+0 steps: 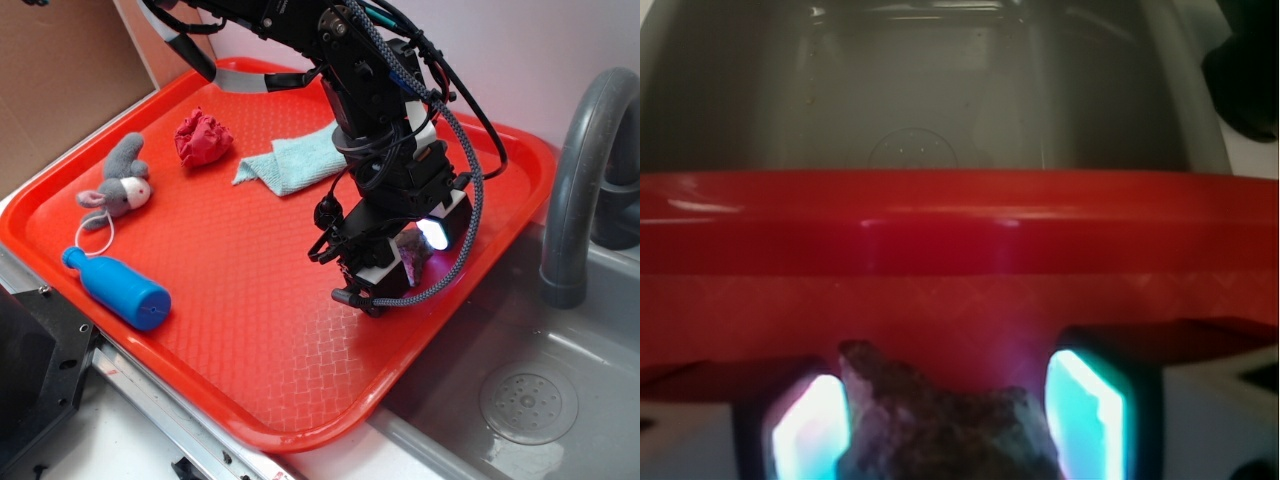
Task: Grab the rock.
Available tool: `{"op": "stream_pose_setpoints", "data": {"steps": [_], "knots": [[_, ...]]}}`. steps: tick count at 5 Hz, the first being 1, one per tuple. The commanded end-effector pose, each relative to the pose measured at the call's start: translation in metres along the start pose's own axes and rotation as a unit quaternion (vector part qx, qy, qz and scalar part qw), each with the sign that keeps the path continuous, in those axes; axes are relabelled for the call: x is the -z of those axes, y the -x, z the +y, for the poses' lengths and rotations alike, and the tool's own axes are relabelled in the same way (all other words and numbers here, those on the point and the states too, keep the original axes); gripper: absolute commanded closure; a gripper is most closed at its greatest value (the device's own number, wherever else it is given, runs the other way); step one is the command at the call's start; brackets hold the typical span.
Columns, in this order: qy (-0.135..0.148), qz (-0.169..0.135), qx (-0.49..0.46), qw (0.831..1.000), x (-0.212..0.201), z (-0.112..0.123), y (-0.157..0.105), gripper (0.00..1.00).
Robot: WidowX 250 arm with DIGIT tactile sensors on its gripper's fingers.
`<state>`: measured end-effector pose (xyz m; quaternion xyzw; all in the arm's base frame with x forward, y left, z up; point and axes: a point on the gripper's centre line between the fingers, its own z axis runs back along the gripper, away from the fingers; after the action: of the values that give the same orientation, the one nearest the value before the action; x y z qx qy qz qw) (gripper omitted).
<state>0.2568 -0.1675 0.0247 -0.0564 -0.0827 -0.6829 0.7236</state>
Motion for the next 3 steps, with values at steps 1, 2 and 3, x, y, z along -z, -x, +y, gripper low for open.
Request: {"op": "stream_pose_setpoints", "data": {"steps": [1,2,3], "knots": [[-0.075,0.050,-0.233,0.968,-0.121,-0.016,0.019,1.00],[-0.075,0.052,-0.354,0.931,-0.161,-0.029,0.039,1.00],[-0.093,0.066,-0.465,0.878,-0.201,-0.051,0.065,1.00]]}}
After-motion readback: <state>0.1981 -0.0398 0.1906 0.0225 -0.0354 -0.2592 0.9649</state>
